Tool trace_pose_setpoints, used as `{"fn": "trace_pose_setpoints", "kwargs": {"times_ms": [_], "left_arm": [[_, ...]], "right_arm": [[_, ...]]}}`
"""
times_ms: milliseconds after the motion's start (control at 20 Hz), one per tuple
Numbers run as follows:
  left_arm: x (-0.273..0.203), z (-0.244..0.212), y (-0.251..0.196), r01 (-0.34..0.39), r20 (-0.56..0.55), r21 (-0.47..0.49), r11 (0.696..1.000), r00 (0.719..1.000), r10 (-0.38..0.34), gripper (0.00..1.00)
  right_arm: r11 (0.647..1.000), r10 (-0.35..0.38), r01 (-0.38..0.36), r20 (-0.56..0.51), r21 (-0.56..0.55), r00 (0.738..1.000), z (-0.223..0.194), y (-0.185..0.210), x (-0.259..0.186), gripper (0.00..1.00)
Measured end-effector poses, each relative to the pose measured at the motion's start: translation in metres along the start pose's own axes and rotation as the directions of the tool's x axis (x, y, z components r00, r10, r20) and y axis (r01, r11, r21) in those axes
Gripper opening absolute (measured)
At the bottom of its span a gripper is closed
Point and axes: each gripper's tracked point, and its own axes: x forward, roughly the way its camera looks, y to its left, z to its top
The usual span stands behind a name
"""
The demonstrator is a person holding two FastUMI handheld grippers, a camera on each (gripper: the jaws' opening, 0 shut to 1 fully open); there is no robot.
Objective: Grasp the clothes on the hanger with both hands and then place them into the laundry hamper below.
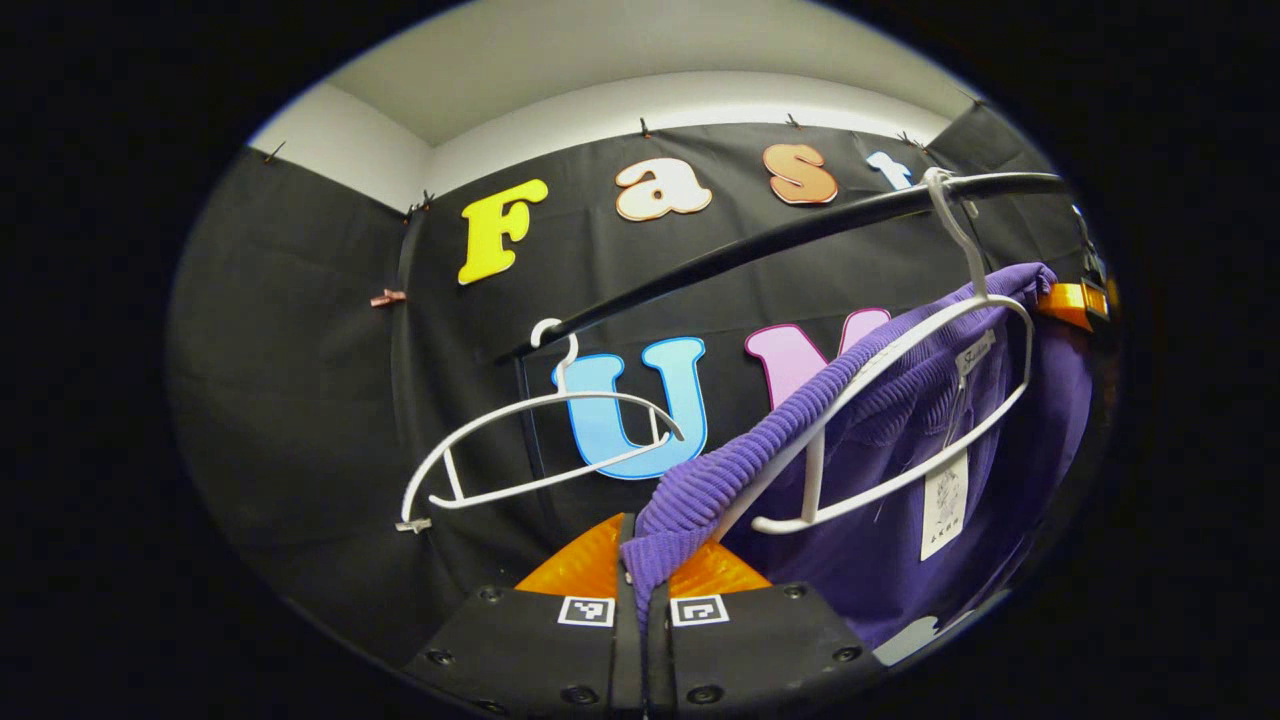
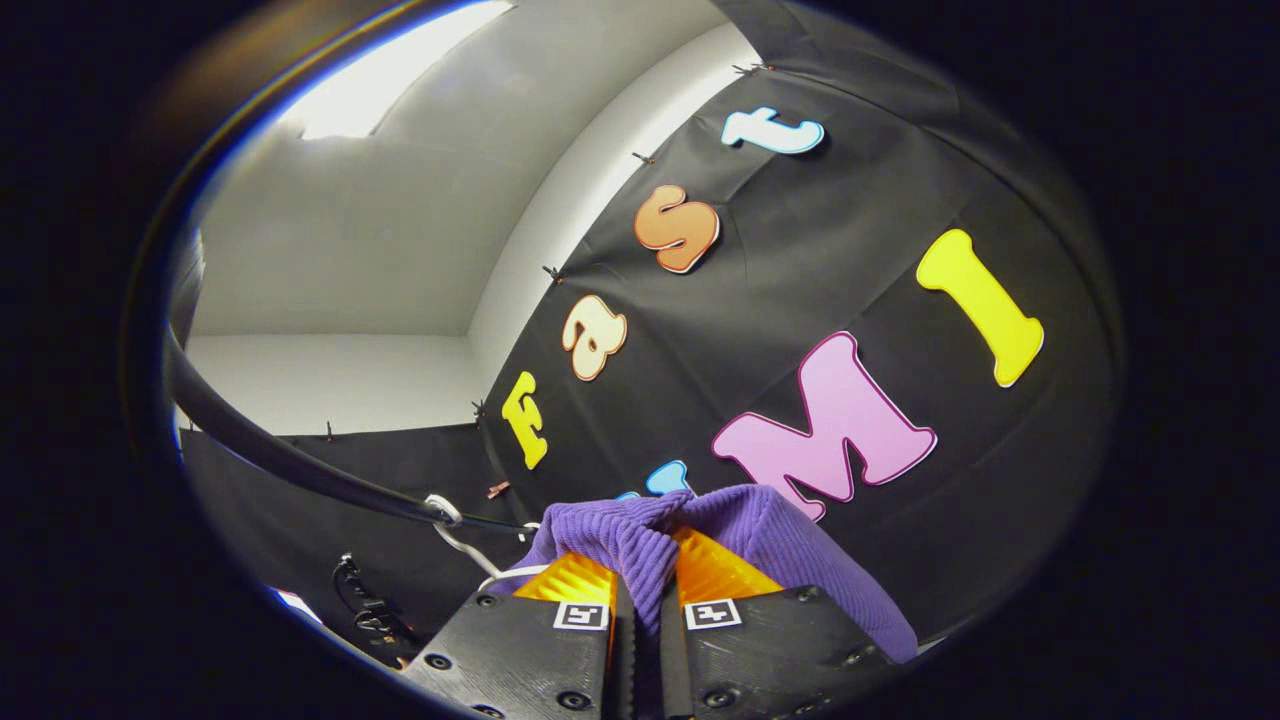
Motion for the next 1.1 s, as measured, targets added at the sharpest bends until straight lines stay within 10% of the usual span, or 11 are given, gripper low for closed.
{"fn": "trace_pose_setpoints", "kwargs": {"times_ms": [250,700,1100], "left_arm": [[0.015,-0.013,0.014,0.040,-0.025,-0.189,0.981,0.999,-0.045,0.06],[0.020,-0.082,-0.025,0.089,-0.179,-0.233,0.968,0.975,-0.133,0.06],[-0.023,-0.101,-0.097,0.141,-0.255,-0.331,0.933,0.939,-0.233,0.06]], "right_arm": [[1.000,-0.012,0.012,-0.042,-0.008,0.999,-0.011,0.005,0.010,0.13],[1.000,-0.025,0.025,-0.083,-0.003,0.996,-0.020,-0.007,0.010,0.13],[0.949,-0.308,0.300,-0.081,-0.094,0.948,-0.026,-0.094,-0.026,0.13]]}}
